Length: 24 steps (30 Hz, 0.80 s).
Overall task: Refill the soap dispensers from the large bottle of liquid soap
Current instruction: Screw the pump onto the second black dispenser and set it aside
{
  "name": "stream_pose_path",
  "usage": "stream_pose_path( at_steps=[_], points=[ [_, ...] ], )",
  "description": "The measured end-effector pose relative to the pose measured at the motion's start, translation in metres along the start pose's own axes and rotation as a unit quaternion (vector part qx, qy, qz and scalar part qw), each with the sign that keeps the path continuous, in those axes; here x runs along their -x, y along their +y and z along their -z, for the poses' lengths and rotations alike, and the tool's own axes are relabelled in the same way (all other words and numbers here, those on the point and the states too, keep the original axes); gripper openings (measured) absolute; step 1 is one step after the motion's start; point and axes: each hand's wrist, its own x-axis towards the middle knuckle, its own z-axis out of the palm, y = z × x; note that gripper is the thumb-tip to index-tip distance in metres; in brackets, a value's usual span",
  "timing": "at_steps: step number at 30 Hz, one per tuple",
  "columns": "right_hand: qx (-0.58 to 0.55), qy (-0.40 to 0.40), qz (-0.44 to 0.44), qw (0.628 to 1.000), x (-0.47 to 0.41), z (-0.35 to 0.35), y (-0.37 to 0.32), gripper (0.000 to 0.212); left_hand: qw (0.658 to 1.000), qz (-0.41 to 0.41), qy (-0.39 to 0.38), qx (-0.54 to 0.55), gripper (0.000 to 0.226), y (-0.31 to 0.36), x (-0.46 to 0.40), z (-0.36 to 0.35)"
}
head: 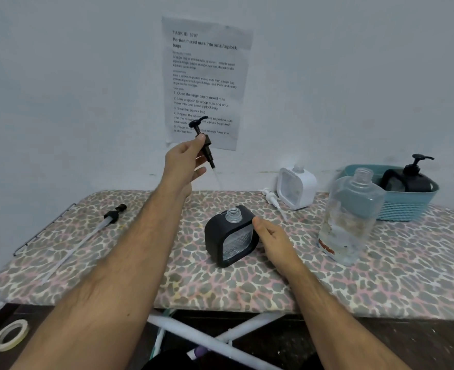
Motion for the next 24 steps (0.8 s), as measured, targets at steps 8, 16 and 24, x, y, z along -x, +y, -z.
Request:
stream_pose_path(
  at_steps=[8, 16, 24],
  points=[
    [-0.001, 0.007, -0.015, 1.000, 0.001, 0.000, -0.001, 0.055, 0.998, -0.030, -0.028, -0.038, 0.011, -0.008, 0.042, -0.010],
    [0.004, 0.004, -0.018, 1.000, -0.001, 0.001, 0.004, 0.060, 0.995, -0.062, -0.032, -0.071, 0.018, -0.023, 0.058, -0.013],
    [0.003, -0.006, -0.009, 1.000, -0.002, 0.001, 0.004, 0.053, 0.988, -0.082, -0.065, -0.111, 0.016, -0.045, 0.072, -0.013]
  ],
)
